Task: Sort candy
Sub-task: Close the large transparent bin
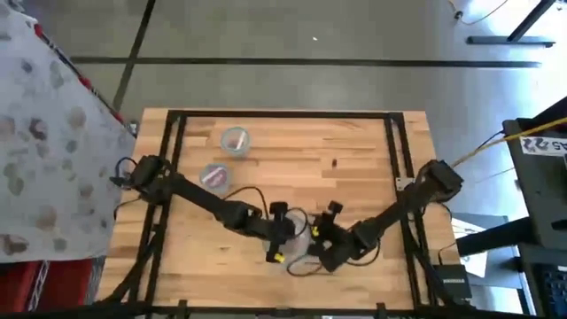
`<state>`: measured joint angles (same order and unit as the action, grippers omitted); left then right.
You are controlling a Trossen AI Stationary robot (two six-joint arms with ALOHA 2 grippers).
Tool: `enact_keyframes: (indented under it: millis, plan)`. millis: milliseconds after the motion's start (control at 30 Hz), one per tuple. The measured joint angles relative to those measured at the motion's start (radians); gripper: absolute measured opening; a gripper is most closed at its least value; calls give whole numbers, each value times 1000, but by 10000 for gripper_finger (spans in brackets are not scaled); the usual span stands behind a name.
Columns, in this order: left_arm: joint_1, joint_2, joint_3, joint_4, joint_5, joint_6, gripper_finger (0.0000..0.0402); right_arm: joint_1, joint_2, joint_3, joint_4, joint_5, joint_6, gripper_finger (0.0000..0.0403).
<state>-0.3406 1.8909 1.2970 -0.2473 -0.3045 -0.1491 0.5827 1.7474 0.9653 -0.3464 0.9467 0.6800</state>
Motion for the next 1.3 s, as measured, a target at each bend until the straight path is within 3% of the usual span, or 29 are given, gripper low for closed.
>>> enact_keyframes:
  millis: [100,267,433,700,833,1067,1300]
  plan:
    - [-1,-38,0,-16,-3,-3,0,20,-63,0,-59,-25,1,105]
    - [-29,-89,1,-16,-2,-4,0,108,-123,0,-87,-196,37,105]
    - [-66,-122,2,-15,-23,-24,0,195,-52,-58,129,-346,131,105]
    - [-49,-45,1,-123,-25,-92,0,127,148,-94,435,-289,153,105]
    - [-46,-12,3,-115,-12,-103,0,83,185,-94,490,-217,130,105]
    - [-50,-1,5,-100,0,-106,0,55,135,-98,434,-138,26,105]
    - [-50,1,4,-82,5,-106,0,89,-25,-92,183,-184,136,105]
